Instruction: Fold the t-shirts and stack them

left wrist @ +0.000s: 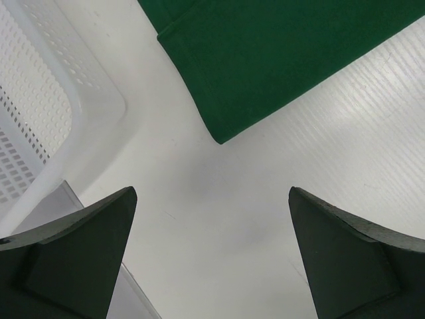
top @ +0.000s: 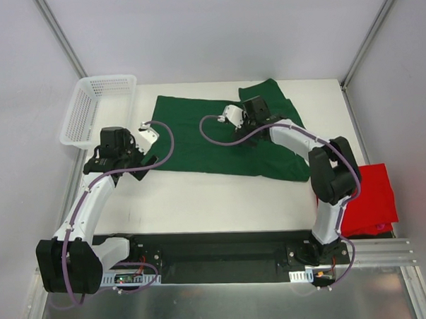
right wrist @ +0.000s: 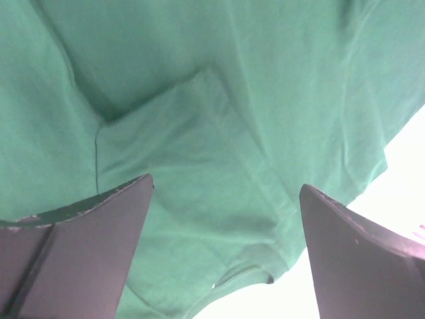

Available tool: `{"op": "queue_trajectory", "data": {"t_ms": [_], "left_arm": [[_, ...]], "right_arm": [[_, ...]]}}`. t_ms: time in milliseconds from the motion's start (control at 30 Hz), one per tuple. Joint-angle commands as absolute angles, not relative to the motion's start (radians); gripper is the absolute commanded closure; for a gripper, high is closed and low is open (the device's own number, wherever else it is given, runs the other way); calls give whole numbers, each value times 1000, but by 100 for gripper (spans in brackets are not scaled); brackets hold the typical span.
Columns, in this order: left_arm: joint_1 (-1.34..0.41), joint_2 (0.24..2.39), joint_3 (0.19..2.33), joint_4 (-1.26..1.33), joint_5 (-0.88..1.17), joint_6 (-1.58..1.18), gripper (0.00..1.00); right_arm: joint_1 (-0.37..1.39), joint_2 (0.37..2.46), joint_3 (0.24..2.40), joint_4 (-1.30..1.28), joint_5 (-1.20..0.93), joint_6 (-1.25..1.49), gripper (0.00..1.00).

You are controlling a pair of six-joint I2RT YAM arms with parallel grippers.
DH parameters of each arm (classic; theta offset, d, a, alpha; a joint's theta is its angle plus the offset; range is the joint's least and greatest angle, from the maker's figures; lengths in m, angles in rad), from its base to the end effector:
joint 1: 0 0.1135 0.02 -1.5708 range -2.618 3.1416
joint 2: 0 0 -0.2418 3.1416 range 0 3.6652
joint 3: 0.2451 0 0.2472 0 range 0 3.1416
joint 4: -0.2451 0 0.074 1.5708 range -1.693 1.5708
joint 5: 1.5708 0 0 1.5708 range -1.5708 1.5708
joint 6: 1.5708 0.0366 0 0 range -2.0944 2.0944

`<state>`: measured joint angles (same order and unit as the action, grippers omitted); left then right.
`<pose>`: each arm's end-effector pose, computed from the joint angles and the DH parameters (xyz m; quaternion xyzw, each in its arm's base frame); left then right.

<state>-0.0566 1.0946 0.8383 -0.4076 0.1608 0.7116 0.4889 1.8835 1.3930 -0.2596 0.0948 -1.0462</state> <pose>0.2424 -0.0196 0.2578 0.3684 0.8176 0.0721 0.4367 0.3680 0.1918 0.2082 -0.6224 0.6723 -0.1514 0.3712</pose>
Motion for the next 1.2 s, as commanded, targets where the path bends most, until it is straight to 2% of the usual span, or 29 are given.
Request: {"op": "queue_trajectory", "data": {"t_ms": [0, 267, 300, 367, 400, 667, 1167], "left_arm": [[-44, 1098, 845, -434, 206, 692, 1], [-63, 1233, 891, -440, 141, 707, 1], [-70, 1249, 899, -440, 141, 706, 1], [-78, 1284, 916, -437, 144, 706, 1], [-87, 1296, 922, -437, 146, 706, 1], [-136, 1463, 1018, -397, 120, 684, 1], [-144, 1690, 1127, -351, 51, 710, 1]], "right_arm": [[489, 1772, 1303, -205, 190, -1035, 4], [433, 1484, 1123, -414, 124, -967, 4], [417, 1464, 1091, -431, 115, -963, 1], [373, 1421, 1054, -448, 101, -962, 4], [358, 1410, 1023, -451, 98, -963, 9], [210, 1430, 939, -459, 15, -973, 12], [126, 1494, 934, -465, -6, -1003, 2]]}}
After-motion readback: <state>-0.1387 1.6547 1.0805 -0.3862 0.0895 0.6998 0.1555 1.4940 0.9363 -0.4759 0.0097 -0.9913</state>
